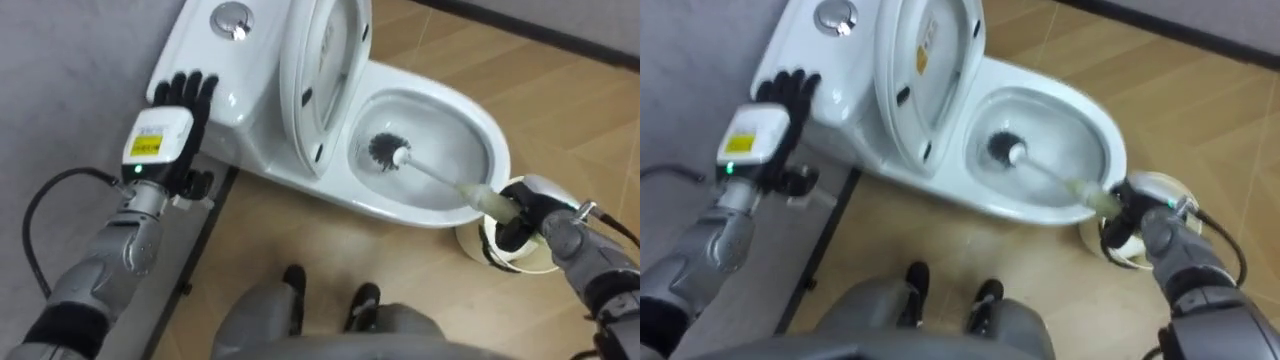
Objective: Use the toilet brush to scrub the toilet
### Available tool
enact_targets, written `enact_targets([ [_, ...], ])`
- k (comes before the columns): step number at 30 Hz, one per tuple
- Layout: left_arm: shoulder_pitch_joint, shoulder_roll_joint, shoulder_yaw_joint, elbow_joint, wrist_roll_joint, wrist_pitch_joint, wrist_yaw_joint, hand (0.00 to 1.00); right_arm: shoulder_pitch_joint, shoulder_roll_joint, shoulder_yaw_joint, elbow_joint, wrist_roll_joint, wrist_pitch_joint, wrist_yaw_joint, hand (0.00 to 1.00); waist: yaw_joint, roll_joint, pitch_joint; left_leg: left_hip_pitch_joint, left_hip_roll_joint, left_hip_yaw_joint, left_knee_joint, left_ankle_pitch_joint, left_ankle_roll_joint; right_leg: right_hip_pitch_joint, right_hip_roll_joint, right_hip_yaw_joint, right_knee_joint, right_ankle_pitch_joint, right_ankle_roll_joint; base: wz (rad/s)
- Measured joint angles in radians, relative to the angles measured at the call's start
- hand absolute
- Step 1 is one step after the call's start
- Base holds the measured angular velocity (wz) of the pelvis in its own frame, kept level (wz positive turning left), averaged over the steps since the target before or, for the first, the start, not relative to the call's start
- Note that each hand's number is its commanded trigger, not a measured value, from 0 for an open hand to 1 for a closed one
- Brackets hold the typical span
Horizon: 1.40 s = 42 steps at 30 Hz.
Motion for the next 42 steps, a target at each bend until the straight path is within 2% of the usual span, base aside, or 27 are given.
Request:
enact_targets([
  [3,-0.076,0.000,-0.026,0.051,-0.002,0.000,0.048,0.00,-0.023,0.001,0.067,-0.022,-0.012,0.017,0.001,1.00,0.006,-0.001,0.0020,-0.048,-0.002,-0.015,0.010,0.009,-0.004,-0.045,-0.006,-0.021,0.019,-0.001,-0.008,0.14],
  [6,-0.119,0.001,-0.035,0.079,-0.009,0.004,0.069,0.00,-0.039,0.002,0.082,-0.022,0.000,0.039,0.001,1.00,0.004,-0.002,0.0038,-0.073,-0.003,-0.023,0.015,0.015,-0.006,-0.072,-0.011,-0.024,0.030,-0.003,-0.011,0.08],
  [8,-0.155,0.001,-0.040,0.094,-0.012,0.017,0.088,0.00,-0.060,0.000,0.102,-0.021,0.000,0.055,-0.001,1.00,0.000,-0.004,0.0097,-0.098,-0.003,-0.028,0.029,0.016,-0.006,-0.095,-0.012,-0.027,0.040,-0.004,-0.013,0.06],
  [12,-0.200,0.003,-0.046,0.103,-0.047,0.018,0.115,0.00,-0.080,0.000,0.105,-0.031,-0.002,0.069,-0.015,1.00,-0.004,0.002,0.0226,-0.145,-0.003,-0.038,0.050,0.015,-0.006,-0.132,-0.013,-0.035,0.056,-0.008,-0.014,0.07],
  [16,-0.229,0.003,-0.066,0.107,-0.045,0.019,0.158,0.00,-0.091,-0.003,0.105,-0.057,-0.040,0.093,-0.033,1.00,-0.006,0.008,0.0275,-0.192,-0.003,-0.045,0.080,0.013,-0.005,-0.170,-0.016,-0.046,0.077,-0.010,-0.017,0.08],
  [19,-0.256,0.004,-0.097,0.126,-0.047,0.029,0.171,0.00,-0.084,-0.029,0.133,-0.110,-0.096,0.111,-0.043,1.00,-0.007,0.018,0.0348,-0.200,-0.004,-0.048,0.096,0.008,-0.004,-0.171,-0.019,-0.052,0.090,-0.015,-0.017,0.06],
  [23,-0.288,0.006,-0.120,0.136,-0.048,0.046,0.199,0.00,-0.090,-0.076,0.184,-0.181,-0.130,0.132,-0.046,1.00,0.001,0.020,0.0358,-0.240,-0.004,-0.042,0.115,0.008,-0.002,-0.218,-0.028,-0.049,0.123,-0.022,-0.019,-0.02],
  [25,-0.292,0.006,-0.132,0.137,-0.057,0.048,0.210,0.00,-0.099,-0.078,0.200,-0.183,-0.119,0.135,-0.053,1.00,0.002,0.020,0.0356,-0.253,-0.003,-0.039,0.126,0.008,-0.002,-0.232,-0.030,-0.049,0.137,-0.024,-0.023,-0.04],
  [28,-0.311,0.006,-0.153,0.140,-0.126,0.053,0.232,0.00,-0.118,-0.078,0.221,-0.172,-0.041,0.148,-0.054,1.00,0.003,0.020,0.0363,-0.268,-0.003,-0.040,0.130,0.009,-0.004,-0.247,-0.031,-0.048,0.149,-0.024,-0.025,0.00],
  [31,-0.336,0.008,-0.182,0.140,-0.175,0.061,0.242,0.00,-0.193,-0.078,0.251,-0.083,0.096,0.143,-0.052,1.00,0.005,0.019,0.0392,-0.284,-0.005,-0.037,0.133,0.015,-0.004,-0.271,-0.043,-0.045,0.168,-0.026,-0.028,0.00],
  [33,-0.370,0.008,-0.196,0.149,-0.190,0.071,0.248,0.00,-0.264,-0.063,0.259,-0.004,0.253,0.142,-0.049,1.00,0.012,0.014,0.0454,-0.298,-0.007,-0.034,0.131,0.024,-0.006,-0.295,-0.046,-0.034,0.185,-0.027,-0.031,0.00],
  [35,-0.400,0.013,-0.205,0.153,-0.198,0.080,0.257,0.00,-0.327,-0.055,0.255,0.051,0.366,0.144,-0.051,1.00,0.021,0.005,0.0535,-0.317,-0.008,-0.022,0.134,0.030,-0.007,-0.329,-0.054,-0.022,0.212,-0.031,-0.036,-0.06],
  [37,-0.428,0.016,-0.204,0.153,-0.198,0.090,0.280,0.00,-0.385,-0.060,0.246,0.082,0.440,0.152,-0.057,1.00,0.018,0.003,0.0576,-0.352,-0.011,-0.019,0.141,0.041,-0.008,-0.371,-0.063,-0.022,0.234,-0.030,-0.041,-0.03],
  [38,-0.442,0.016,-0.203,0.154,-0.200,0.094,0.296,0.00,-0.403,-0.060,0.239,0.097,0.476,0.153,-0.065,1.00,0.014,0.002,0.0621,-0.371,-0.010,-0.019,0.161,0.042,-0.009,-0.387,-0.063,-0.022,0.247,-0.031,-0.045,0.09],
  [40,-0.451,0.019,-0.202,0.155,-0.193,0.108,0.317,0.00,-0.409,-0.058,0.210,0.099,0.507,0.153,-0.069,1.00,-0.003,0.001,0.0642,-0.395,-0.008,-0.012,0.176,0.043,-0.008,-0.409,-0.066,-0.021,0.267,-0.036,-0.047,0.09],
  [42,-0.465,0.019,-0.200,0.155,-0.193,0.128,0.323,0.00,-0.409,-0.058,0.173,0.100,0.535,0.153,-0.075,1.00,-0.015,-0.004,0.0708,-0.409,-0.016,-0.010,0.189,0.044,-0.006,-0.429,-0.079,-0.018,0.290,-0.045,-0.046,0.05],
])
